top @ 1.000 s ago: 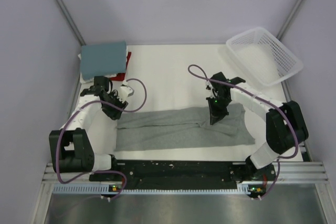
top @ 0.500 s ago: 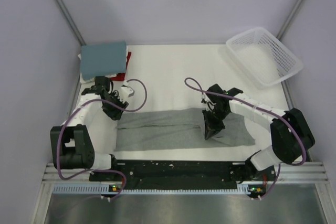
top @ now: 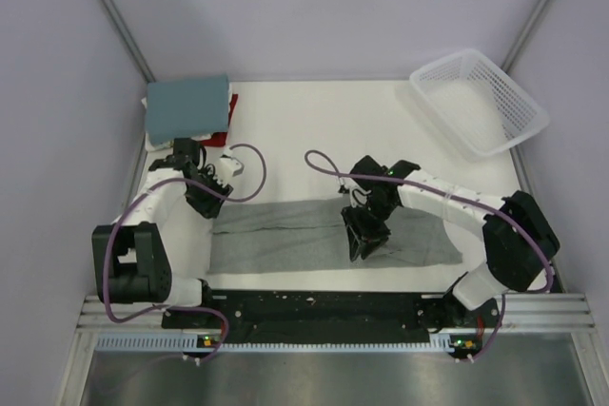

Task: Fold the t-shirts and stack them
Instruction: Fold the other side of the tshirt into a rectangle

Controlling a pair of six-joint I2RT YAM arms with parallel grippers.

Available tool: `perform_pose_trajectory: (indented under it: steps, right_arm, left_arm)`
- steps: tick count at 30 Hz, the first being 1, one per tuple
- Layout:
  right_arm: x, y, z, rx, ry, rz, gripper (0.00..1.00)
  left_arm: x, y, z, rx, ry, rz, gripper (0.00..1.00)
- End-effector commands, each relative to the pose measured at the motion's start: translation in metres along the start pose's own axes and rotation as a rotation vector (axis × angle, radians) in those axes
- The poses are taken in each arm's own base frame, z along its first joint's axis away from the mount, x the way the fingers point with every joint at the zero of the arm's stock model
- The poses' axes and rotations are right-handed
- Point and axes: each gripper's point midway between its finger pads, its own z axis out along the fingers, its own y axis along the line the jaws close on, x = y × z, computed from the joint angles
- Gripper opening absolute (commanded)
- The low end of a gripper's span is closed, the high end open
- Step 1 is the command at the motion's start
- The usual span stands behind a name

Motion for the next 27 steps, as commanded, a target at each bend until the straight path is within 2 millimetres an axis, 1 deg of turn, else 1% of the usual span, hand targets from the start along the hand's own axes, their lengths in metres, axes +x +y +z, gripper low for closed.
perform_pose_trajectory:
  steps: [1, 2, 3, 5, 8, 10, 11, 12, 14, 15, 17, 19, 21, 22, 24, 25, 26, 27]
  right_arm:
    - [-0.046, -0.033, -0.045, 0.122, -0.241, 0.094, 0.39]
    - [-0.054, -0.050, -0.055, 0.169, -0.290, 0.156, 0.40]
    - [-0.061, -0.064, -0.064, 0.198, -0.336, 0.197, 0.41]
    - [-0.070, -0.092, -0.079, 0.260, -0.420, 0.265, 0.45]
    - [-0.077, -0.139, -0.099, 0.348, -0.537, 0.399, 0.51]
    - [-0.078, -0.167, -0.107, 0.381, -0.610, 0.490, 0.52]
    - [-0.077, -0.184, -0.112, 0.390, -0.649, 0.548, 0.52]
    - [-0.078, -0.193, -0.113, 0.392, -0.680, 0.575, 0.52]
    - [-0.079, -0.207, -0.113, 0.393, -0.722, 0.614, 0.52]
    - [-0.078, -0.217, -0.113, 0.422, -0.734, 0.626, 0.52]
    - [-0.076, -0.231, -0.107, 0.458, -0.726, 0.650, 0.52]
    - [-0.078, -0.240, -0.102, 0.462, -0.728, 0.665, 0.51]
    - [-0.080, -0.247, -0.097, 0.434, -0.727, 0.689, 0.49]
    - [-0.079, -0.249, -0.092, 0.431, -0.715, 0.703, 0.47]
    - [-0.078, -0.253, -0.084, 0.428, -0.692, 0.712, 0.33]
    - [-0.076, -0.255, -0.081, 0.432, -0.679, 0.718, 0.24]
    - [-0.074, -0.257, -0.076, 0.432, -0.666, 0.722, 0.19]
    - [-0.071, -0.259, -0.074, 0.438, -0.658, 0.726, 0.13]
  left_arm:
    - [-0.014, 0.014, -0.002, -0.047, -0.025, -0.043, 0.47]
    - [-0.017, 0.019, -0.002, -0.064, -0.032, -0.067, 0.48]
    - [-0.018, 0.022, -0.001, -0.076, -0.033, -0.093, 0.49]
    - [-0.023, 0.029, 0.002, -0.106, -0.042, -0.143, 0.50]
    - [-0.027, 0.038, 0.009, -0.132, -0.054, -0.213, 0.53]
    - [-0.032, 0.042, 0.013, -0.133, -0.075, -0.245, 0.54]
    - [-0.035, 0.039, 0.016, -0.107, -0.082, -0.249, 0.54]
    - [-0.037, 0.035, 0.018, -0.077, -0.087, -0.249, 0.54]
    - [-0.038, 0.026, 0.024, -0.015, -0.092, -0.246, 0.54]
    - [-0.036, 0.023, 0.027, 0.005, -0.083, -0.245, 0.54]
    - [-0.031, 0.016, 0.033, 0.035, -0.068, -0.225, 0.54]
    - [-0.024, 0.009, 0.037, 0.063, -0.052, -0.202, 0.54]
    - [-0.015, -0.002, 0.042, 0.109, -0.035, -0.161, 0.54]
    - [-0.012, -0.006, 0.044, 0.119, -0.028, -0.145, 0.54]
    - [-0.006, -0.009, 0.048, 0.124, -0.018, -0.127, 0.50]
    - [-0.003, -0.008, 0.050, 0.116, -0.016, -0.126, 0.43]
    - [-0.002, -0.008, 0.051, 0.112, -0.013, -0.130, 0.35]
    - [-0.003, -0.008, 0.052, 0.109, -0.016, -0.136, 0.24]
